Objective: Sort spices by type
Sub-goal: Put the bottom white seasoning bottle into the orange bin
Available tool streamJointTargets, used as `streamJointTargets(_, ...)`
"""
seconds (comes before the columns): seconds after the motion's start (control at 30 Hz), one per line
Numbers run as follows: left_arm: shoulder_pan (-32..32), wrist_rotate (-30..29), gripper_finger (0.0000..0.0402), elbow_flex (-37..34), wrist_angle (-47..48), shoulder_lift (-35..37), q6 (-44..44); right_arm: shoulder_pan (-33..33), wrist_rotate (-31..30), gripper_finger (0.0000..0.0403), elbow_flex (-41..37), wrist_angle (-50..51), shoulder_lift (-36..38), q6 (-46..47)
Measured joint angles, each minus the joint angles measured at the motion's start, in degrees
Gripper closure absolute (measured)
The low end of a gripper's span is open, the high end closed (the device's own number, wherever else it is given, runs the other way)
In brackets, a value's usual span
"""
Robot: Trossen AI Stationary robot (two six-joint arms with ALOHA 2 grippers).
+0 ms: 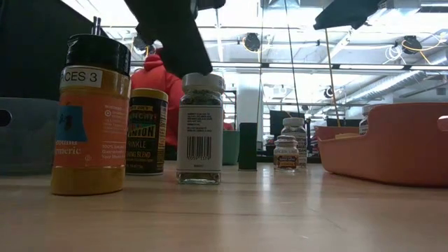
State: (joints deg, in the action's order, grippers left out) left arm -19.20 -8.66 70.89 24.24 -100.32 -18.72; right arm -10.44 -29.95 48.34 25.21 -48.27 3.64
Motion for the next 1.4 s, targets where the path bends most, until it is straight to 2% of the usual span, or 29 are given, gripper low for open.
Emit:
streamJointTargets(0.23,2.3,7.3,0.0059,-0.4,-3.0,-3.1,0.9,0.0,0.0,0.0268,0.0,0.0,0.0,-0.2)
streamJointTargets(0.4,2.4,8.3,0.006,-0.4,-4.0,-3.6,2.5,0.0,0.0,0.0268,0.0,0.0,0.0,-0.2)
streamJointTargets(0.6,2.4,7.6,0.0083,-0.4,-3.8,-3.5,2.5,0.0,0.0,0.0268,0.0,0.0,0.0,-0.8)
streamJointTargets(0.93,2.4,7.2,0.0195,-0.4,-2.7,-3.5,1.0,0.0,0.0,0.0268,0.0,0.0,0.0,-0.9)
streamJointTargets(1.07,2.4,7.0,0.0197,-0.3,-2.5,-3.1,2.0,0.0,0.0,0.0268,0.0,0.0,0.0,-0.9)
streamJointTargets(1.2,2.3,3.7,0.0197,0.7,-1.7,-2.0,5.3,0.0,0.0,0.0268,0.0,-0.1,0.0,-1.0)
streamJointTargets(1.4,2.1,-1.3,0.0197,5.8,-2.8,2.5,18.4,0.0,0.0,0.0268,0.0,-0.7,-0.2,-0.6)
